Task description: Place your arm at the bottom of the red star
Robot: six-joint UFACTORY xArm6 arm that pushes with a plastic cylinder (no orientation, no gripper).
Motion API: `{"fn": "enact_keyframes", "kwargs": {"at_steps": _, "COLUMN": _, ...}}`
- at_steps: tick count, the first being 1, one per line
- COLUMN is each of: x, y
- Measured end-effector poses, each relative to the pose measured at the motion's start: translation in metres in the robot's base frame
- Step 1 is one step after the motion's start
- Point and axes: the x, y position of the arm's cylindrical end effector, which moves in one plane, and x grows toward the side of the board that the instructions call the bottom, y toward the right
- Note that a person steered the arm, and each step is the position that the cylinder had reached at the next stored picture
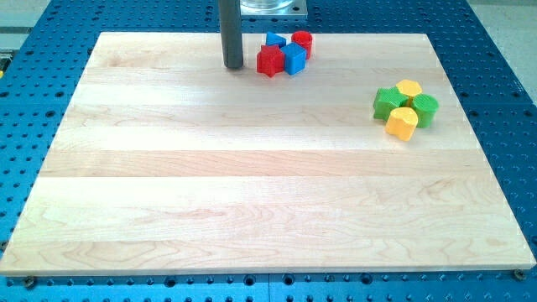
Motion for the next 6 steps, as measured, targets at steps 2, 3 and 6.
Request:
{"fn": "enact_keyframes", "kwargs": {"at_steps": 2, "x": 0.024, "y": 0.002}}
{"fn": "enact_keyframes", "kwargs": {"at_steps": 3, "x": 0.074, "y": 0.011}}
{"fn": "enact_keyframes", "kwargs": {"at_steps": 6, "x": 0.091, "y": 0.066}}
